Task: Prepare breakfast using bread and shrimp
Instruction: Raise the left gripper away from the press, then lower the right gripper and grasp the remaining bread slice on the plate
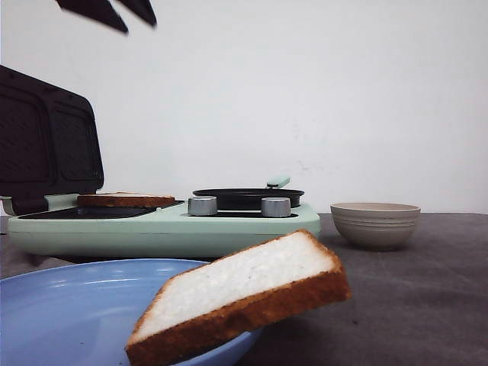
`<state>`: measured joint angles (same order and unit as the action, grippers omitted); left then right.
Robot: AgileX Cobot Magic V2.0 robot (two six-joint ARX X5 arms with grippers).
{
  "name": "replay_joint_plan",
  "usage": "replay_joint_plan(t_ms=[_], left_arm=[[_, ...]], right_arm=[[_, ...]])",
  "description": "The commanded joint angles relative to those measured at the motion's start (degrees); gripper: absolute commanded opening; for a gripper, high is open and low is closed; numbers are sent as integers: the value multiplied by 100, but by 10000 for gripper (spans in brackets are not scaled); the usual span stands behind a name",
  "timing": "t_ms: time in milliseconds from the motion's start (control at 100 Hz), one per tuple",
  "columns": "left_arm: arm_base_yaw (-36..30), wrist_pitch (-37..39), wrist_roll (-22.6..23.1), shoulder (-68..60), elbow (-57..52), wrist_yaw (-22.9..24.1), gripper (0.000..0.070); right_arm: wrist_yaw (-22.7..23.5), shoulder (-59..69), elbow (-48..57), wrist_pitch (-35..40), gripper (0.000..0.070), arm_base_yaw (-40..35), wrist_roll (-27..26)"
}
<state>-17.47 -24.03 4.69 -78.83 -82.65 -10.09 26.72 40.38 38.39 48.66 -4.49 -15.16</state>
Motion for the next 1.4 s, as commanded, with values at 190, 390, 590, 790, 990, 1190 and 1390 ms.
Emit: replay_joint_plan(t_ms=[190,390,590,790,990,1190,1390], left_arm=[[-11,-695,-129,573,-122,-225,272],[-11,-990,-131,957,46,-225,273],[-11,-590,-487,1722,1058,-243,273],[-24,-33,-782,2699,2579,-245,273],[-24,-63,-802,3519,3434,-243,272],[-24,-271,-844,4111,3665,-243,272],[-24,-649,-837,4413,3665,-243,273]], right_arm=[[42,35,83,-20,16,-15,103],[195,42,83,-26,17,-61,105],[398,214,-11,-105,77,-302,20],[1106,417,-662,-885,209,-706,-605],[1792,496,-1401,-1829,266,-1178,-1408],[1816,527,-1786,-2588,267,-1676,-2081],[1578,769,-1792,-2966,267,-2133,-2304]])
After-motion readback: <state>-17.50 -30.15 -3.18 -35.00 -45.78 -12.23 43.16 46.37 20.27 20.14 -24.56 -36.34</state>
